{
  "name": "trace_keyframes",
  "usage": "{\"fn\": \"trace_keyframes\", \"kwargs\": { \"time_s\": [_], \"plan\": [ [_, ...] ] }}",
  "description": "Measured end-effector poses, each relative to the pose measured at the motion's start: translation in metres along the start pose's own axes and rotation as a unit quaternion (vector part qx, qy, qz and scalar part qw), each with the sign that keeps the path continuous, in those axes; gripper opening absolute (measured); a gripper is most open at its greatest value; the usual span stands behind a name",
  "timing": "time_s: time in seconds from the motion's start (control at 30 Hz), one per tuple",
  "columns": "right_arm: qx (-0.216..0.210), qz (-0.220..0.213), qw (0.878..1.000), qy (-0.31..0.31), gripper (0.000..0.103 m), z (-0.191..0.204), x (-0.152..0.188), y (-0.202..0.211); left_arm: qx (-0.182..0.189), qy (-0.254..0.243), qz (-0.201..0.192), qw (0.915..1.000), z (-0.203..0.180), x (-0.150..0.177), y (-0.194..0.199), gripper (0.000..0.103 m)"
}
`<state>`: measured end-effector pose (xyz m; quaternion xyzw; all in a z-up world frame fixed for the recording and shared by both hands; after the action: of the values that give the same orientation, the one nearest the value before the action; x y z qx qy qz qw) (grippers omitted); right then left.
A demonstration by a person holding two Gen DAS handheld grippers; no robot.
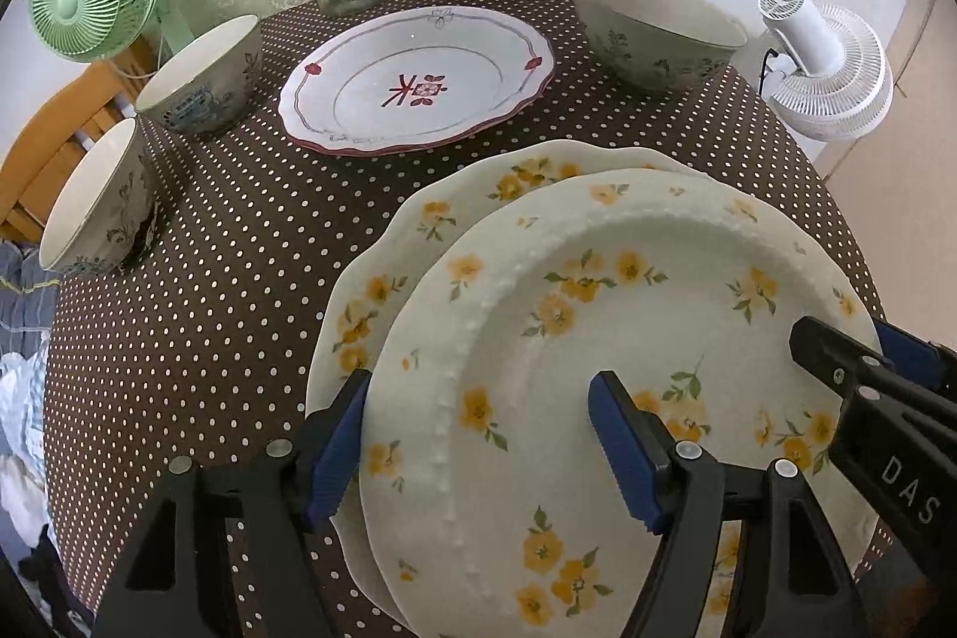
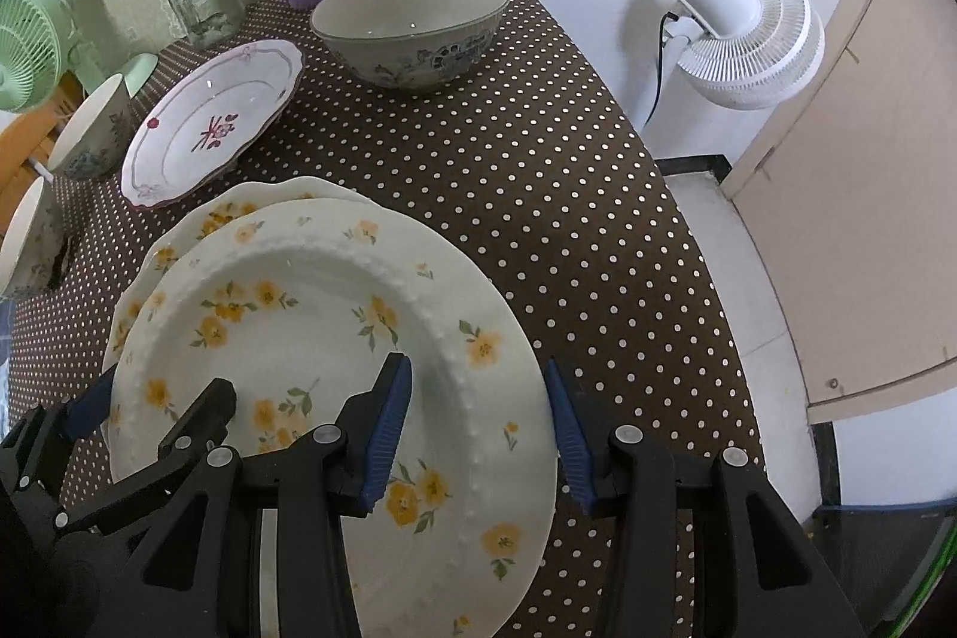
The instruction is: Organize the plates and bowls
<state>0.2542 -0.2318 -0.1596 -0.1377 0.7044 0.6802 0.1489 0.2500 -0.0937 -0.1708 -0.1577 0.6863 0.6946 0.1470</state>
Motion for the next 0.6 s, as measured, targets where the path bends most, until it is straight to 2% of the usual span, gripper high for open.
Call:
{"fn": "trace_keyframes", "kwargs": {
  "time_s": [0.4,0.43,0.53,0.6],
  "plan": [
    [0.0,0.001,1.0,-0.001,0.049,-0.002,0.015,0.012,0.006,-0.007,0.009,0.9999,0.006,0.005,0.007,0.077],
    [-0.002,0.002,1.0,-0.002,0.042,-0.001,0.016,0.013,0.004,-0.01,0.009,0.9999,0.005,0.005,0.008,0.077],
    [0.009,0.004,1.0,0.001,0.035,0.0,0.018,0.012,-0.002,-0.017,0.009,0.9998,0.005,0.007,0.009,0.077],
    [0.01,0.004,1.0,-0.002,0.035,-0.001,0.019,0.012,-0.01,-0.021,0.01,0.9997,0.005,0.007,0.01,0.078]
  ]
}}
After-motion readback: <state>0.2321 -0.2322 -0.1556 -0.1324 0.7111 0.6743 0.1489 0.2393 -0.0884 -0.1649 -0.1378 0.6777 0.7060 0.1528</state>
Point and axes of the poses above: each gripper's, at about its wrist camera, not at the fingertips, and y roughly against the way its jaws point, z to its left, x to its underside, the point moved 7 cm from there along -y, roughly the way its jaws point, and after that the axes turned 4 degrees about y, right-handed, at the moved point
